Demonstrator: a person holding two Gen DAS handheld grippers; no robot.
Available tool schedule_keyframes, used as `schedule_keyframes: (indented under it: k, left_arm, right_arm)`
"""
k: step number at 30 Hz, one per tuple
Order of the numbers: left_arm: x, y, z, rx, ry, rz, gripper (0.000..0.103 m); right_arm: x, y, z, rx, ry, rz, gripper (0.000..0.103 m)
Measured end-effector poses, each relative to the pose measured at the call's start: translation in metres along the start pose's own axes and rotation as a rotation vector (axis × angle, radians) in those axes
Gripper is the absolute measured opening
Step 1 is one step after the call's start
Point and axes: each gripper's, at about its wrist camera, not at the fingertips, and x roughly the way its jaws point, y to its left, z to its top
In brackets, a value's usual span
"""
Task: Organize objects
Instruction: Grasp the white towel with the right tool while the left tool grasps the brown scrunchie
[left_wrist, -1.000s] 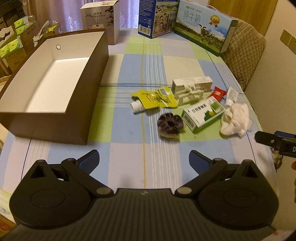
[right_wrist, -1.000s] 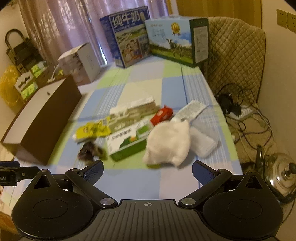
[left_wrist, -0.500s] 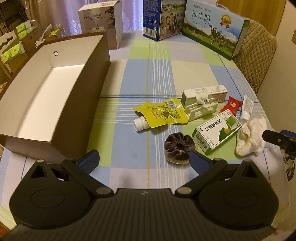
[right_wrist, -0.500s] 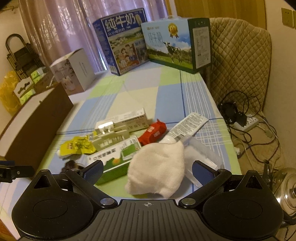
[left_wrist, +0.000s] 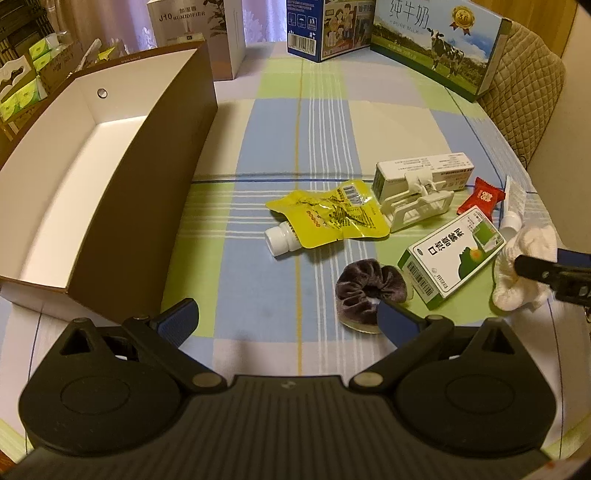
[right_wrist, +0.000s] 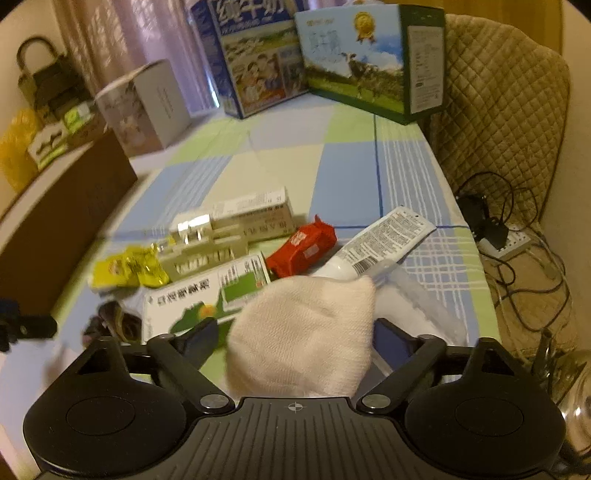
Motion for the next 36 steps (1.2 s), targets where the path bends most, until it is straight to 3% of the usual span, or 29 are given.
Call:
schedule_keyframes:
  k: [4, 7, 8, 11, 25, 28, 30, 33, 35, 36]
  left_arm:
    - [0.005, -0.003, -0.001, 0.008, 0.0, -0.001, 0.102]
    - [0.008, -0.006, -0.003, 0.011, 0.002, -0.008, 0.101]
    - [0.01, -0.007, -0.003, 0.012, 0.001, -0.012, 0.101]
    - [0.013, -0.012, -0.005, 0.018, 0.003, -0.025, 0.1]
    - [0.038, -0.04, 0.002, 0.013, -0.007, -0.085, 0.081]
    - [0.047, -0.043, 0.007, -0.021, 0.007, -0.096, 0.071]
    - [0.051, -0.043, 0.009, -0.047, 0.008, -0.095, 0.07]
    - [0.056, -0.045, 0.009, -0.061, 0.019, -0.1, 0.057]
    - [0.058, -0.045, 0.006, -0.072, 0.029, -0.118, 0.041]
    - [0.059, -0.044, 0.004, -0.077, 0.034, -0.12, 0.039]
  right_arm:
    - [0.002, 0.007, -0.004, -0.089, -0.012, -0.017, 0.07]
    - [0.0, 0.008, -0.007, -0.114, -0.019, 0.004, 0.055]
    - [-0.001, 0.009, -0.008, -0.122, -0.019, 0.013, 0.043]
    - [-0.004, 0.011, -0.007, -0.139, -0.01, 0.026, 0.027]
    - [-0.047, -0.002, 0.002, -0.046, -0.022, 0.078, 0.022]
    - [-0.052, -0.008, 0.003, -0.033, -0.023, 0.078, 0.023]
    - [-0.055, -0.012, 0.002, -0.024, -0.022, 0.08, 0.022]
    - [-0.058, -0.016, 0.0, -0.015, -0.019, 0.087, 0.023]
    - [-0.059, -0.018, -0.001, -0.013, -0.018, 0.09, 0.023]
    - [-0.06, -0.018, -0.002, -0.012, -0.018, 0.093, 0.023]
